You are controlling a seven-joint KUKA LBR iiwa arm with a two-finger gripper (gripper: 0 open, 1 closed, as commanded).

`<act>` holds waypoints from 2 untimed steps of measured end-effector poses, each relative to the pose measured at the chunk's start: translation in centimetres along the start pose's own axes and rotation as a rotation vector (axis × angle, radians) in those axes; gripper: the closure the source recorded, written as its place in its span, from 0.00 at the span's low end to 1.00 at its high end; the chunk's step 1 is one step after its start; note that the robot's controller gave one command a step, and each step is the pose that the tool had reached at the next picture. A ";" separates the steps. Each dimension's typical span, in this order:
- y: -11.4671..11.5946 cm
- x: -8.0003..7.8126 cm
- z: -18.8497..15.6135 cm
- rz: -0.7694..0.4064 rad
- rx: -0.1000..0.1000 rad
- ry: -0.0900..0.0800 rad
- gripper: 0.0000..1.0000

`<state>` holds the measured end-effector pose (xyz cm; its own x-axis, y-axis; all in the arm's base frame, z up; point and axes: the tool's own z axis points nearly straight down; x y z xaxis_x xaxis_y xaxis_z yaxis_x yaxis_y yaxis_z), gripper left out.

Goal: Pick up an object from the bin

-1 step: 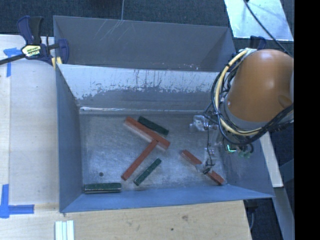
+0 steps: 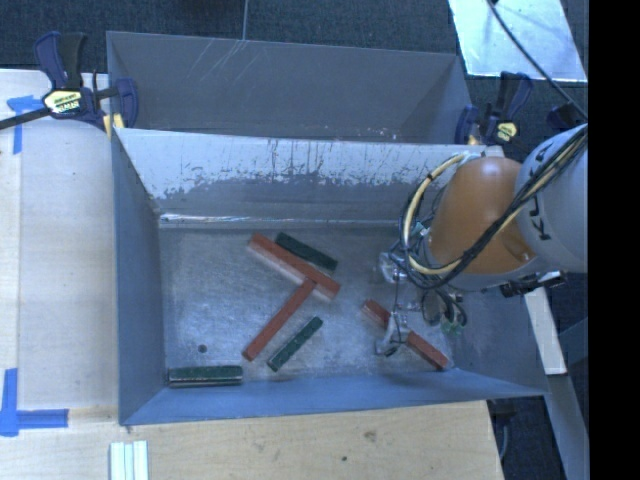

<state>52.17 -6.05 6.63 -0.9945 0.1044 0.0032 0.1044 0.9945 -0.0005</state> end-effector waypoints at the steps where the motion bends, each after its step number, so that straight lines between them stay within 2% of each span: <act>1: 0.1 -0.2 -0.5 -0.002 -0.001 -0.008 1.00; 2: 0.8 -3.4 -14.3 -0.021 -0.001 -0.017 1.00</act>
Offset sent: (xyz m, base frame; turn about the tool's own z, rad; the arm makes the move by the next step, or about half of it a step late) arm 0.0000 0.0000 0.0000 0.0000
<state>55.63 -5.63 20.90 -0.9964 0.0839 -0.0139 0.0839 0.9965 0.0003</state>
